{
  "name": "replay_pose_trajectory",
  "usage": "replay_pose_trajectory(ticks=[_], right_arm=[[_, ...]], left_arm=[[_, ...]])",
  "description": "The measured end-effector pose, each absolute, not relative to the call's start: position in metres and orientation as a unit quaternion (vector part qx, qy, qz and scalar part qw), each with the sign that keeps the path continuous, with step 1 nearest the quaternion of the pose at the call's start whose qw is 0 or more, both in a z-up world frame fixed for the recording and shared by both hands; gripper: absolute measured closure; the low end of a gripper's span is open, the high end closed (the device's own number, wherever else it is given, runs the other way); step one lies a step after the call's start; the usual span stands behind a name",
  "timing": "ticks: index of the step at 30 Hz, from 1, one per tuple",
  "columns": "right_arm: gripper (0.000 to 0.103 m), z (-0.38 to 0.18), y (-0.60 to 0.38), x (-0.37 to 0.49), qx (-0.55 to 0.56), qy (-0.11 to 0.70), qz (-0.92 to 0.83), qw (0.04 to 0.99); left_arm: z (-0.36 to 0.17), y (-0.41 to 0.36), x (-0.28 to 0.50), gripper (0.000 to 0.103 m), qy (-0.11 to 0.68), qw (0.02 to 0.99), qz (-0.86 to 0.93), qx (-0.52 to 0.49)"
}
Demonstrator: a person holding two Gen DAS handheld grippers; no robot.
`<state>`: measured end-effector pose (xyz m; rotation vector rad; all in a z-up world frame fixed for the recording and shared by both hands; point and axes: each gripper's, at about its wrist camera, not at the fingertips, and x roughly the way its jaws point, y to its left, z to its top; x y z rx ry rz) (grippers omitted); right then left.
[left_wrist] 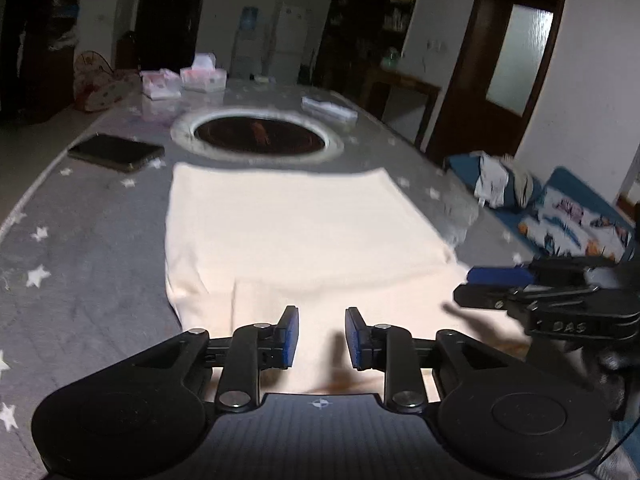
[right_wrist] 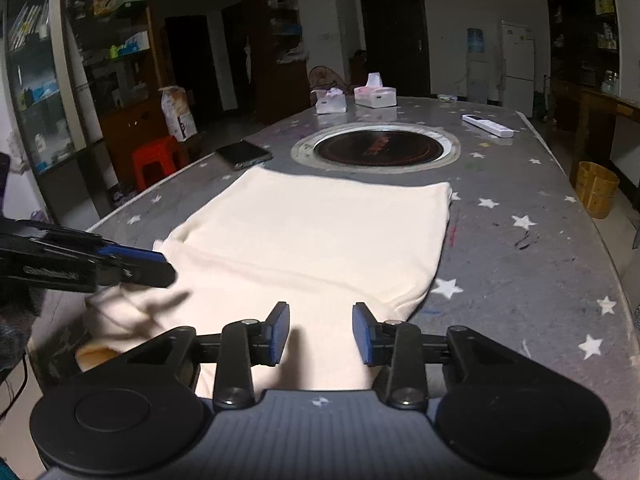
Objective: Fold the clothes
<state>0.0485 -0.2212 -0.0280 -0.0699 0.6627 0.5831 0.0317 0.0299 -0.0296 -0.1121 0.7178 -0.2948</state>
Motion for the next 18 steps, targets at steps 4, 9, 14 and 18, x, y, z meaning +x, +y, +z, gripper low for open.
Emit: replay_pose_trajectory(ticks=[4, 9, 14, 18], right_arm=[[0.069, -0.035, -0.222, 0.041, -0.051, 0.332, 0.282, 0.899], [0.067, -0.032, -0.223, 0.03, -0.074, 0.33, 0.286, 0.897], [0.063, -0.034, -0.213, 0.032, -0.1, 0.343, 0.288, 0.889], [0.062, -0.033, -0.211, 0.03, -0.11, 0.344, 0.286, 0.887]], left_arm=[[-0.037, 0.031, 0.028, 0.074, 0.356, 0.922, -0.146, -0.049], [-0.035, 0.032, 0.021, 0.068, 0.351, 0.924, -0.151, -0.037], [-0.038, 0.028, 0.019, 0.064, 0.347, 0.925, -0.152, -0.019], [-0.036, 0.029, 0.016, 0.063, 0.347, 0.926, -0.148, -0.019]])
